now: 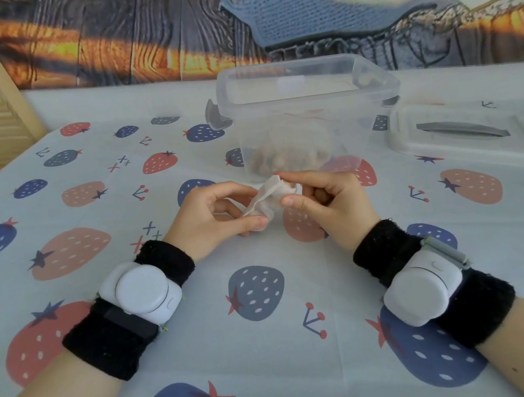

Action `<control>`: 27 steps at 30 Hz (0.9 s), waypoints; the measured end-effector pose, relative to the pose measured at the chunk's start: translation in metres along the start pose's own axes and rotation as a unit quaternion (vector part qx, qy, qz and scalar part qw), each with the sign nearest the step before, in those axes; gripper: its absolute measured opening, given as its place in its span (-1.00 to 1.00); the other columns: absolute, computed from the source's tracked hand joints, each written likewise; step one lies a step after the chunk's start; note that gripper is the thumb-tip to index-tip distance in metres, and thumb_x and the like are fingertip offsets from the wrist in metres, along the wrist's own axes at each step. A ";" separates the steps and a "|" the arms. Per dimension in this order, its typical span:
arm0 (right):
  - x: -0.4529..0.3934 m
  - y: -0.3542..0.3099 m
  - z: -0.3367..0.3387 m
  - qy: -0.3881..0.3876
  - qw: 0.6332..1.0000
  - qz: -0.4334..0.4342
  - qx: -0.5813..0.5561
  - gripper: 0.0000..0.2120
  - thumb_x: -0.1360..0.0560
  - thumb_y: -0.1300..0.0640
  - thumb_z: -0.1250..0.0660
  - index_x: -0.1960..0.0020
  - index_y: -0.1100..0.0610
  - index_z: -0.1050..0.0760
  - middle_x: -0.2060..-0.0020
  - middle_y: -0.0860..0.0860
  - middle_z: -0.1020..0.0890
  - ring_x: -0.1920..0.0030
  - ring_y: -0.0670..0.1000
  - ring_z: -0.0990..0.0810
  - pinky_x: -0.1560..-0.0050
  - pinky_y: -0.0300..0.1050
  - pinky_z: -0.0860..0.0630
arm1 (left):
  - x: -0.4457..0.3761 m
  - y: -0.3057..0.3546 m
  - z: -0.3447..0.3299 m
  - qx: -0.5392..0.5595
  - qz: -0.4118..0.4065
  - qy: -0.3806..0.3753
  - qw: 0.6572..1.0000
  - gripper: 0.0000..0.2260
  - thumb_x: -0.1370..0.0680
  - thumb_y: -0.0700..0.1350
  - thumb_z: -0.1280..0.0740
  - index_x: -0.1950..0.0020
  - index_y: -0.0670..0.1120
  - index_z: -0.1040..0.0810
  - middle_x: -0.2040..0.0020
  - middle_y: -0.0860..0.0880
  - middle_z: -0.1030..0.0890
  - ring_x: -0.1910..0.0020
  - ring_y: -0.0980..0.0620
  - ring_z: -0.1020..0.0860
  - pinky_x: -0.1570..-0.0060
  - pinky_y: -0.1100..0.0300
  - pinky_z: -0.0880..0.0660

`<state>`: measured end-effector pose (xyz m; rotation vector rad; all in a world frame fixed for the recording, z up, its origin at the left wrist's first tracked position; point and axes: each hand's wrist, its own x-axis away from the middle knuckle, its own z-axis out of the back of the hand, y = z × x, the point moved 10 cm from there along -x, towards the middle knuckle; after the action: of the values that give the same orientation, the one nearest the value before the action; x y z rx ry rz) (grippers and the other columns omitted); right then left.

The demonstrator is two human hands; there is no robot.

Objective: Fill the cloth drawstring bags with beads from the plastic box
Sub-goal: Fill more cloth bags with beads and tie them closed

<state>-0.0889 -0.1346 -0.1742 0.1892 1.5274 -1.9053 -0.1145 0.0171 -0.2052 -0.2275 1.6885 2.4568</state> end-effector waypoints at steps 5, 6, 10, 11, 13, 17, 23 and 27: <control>0.001 -0.001 0.006 0.039 0.999 0.022 0.032 -0.76 -0.38 0.10 -0.40 -0.05 -0.04 -0.58 0.50 -0.16 -0.37 0.46 -0.15 -0.26 0.34 -0.38 -0.23 | 0.000 -0.002 -0.001 -0.009 0.000 -0.005 1.000 -0.62 -0.31 -0.15 -0.55 -0.09 -0.15 -0.62 0.03 -0.10 -0.64 0.30 -0.04 -0.58 0.23 0.08 -0.59; 0.001 -0.001 0.007 0.044 0.998 0.023 0.031 -0.76 -0.38 0.12 -0.41 -0.05 -0.01 -0.59 0.50 -0.16 -0.38 0.46 -0.15 -0.27 0.34 -0.38 -0.23 | 0.001 -0.001 -0.002 -0.010 0.000 -0.007 1.000 -0.61 -0.30 -0.13 -0.55 -0.09 -0.15 -0.61 0.02 -0.11 -0.64 0.30 -0.03 -0.58 0.24 0.08 -0.59; 0.001 0.003 0.011 0.055 0.998 -0.002 -0.005 -0.75 -0.37 0.25 -0.46 -0.03 0.08 -0.60 0.51 -0.13 -0.34 0.48 -0.16 -0.24 0.38 -0.42 -0.21 | 0.001 -0.002 -0.005 0.037 0.026 -0.016 0.999 -0.62 -0.32 -0.09 -0.47 -0.10 -0.17 -0.59 0.01 -0.14 -0.63 0.27 -0.05 -0.62 0.27 0.13 -0.58; 0.001 0.004 0.012 0.056 0.998 -0.009 -0.017 -0.77 -0.36 0.27 -0.47 0.01 0.08 -0.61 0.52 -0.13 -0.34 0.50 -0.16 -0.23 0.40 -0.42 -0.20 | 0.001 -0.004 -0.007 0.057 0.038 -0.022 0.997 -0.63 -0.33 -0.09 -0.45 -0.10 -0.17 -0.59 0.00 -0.15 -0.63 0.24 -0.07 -0.63 0.25 0.11 -0.59; 0.000 0.005 0.012 0.056 0.997 -0.019 -0.045 -0.80 -0.33 0.28 -0.48 0.09 0.05 -0.63 0.56 -0.14 -0.35 0.52 -0.16 -0.22 0.43 -0.42 -0.21 | 0.001 -0.007 -0.010 0.095 0.057 -0.034 0.993 -0.66 -0.37 -0.12 -0.41 -0.11 -0.19 -0.58 0.01 -0.14 -0.64 0.19 -0.06 -0.64 0.23 0.12 -0.59; -0.001 0.008 0.012 0.050 0.994 -0.033 -0.095 -0.80 -0.32 0.34 -0.46 0.09 0.17 -0.63 0.57 -0.15 -0.39 0.53 -0.19 -0.25 0.44 -0.42 -0.24 | 0.002 -0.008 -0.018 0.131 0.080 -0.066 0.986 -0.64 -0.38 -0.16 -0.36 -0.15 -0.23 -0.54 0.04 -0.17 -0.65 0.17 0.02 -0.65 0.22 0.20 -0.58; -0.003 0.013 0.001 -0.010 0.987 -0.045 -0.152 -0.74 -0.33 0.23 -0.40 -0.02 0.18 -0.58 0.54 -0.11 -0.48 0.51 -0.16 -0.32 0.38 -0.39 -0.31 | 0.003 -0.007 -0.021 0.137 0.076 -0.083 0.984 -0.72 -0.41 -0.23 -0.34 -0.11 -0.22 -0.55 0.15 0.00 -0.68 0.23 0.06 -0.64 0.22 0.25 -0.56; -0.002 0.008 -0.007 -0.057 0.986 -0.047 -0.148 -0.81 -0.43 0.22 -0.37 0.00 0.04 -0.64 0.47 -0.13 -0.61 0.45 -0.15 -0.44 0.33 -0.41 -0.36 | 0.002 -0.007 -0.020 0.120 0.064 -0.079 0.988 -0.75 -0.48 -0.34 -0.31 -0.16 -0.23 -0.51 0.05 -0.04 -0.65 0.16 0.04 -0.63 0.20 0.24 -0.56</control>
<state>-0.0847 -0.1282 -0.1818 -0.1240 1.7427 -1.7020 -0.1138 0.0006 -0.2187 0.1035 1.9589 2.2555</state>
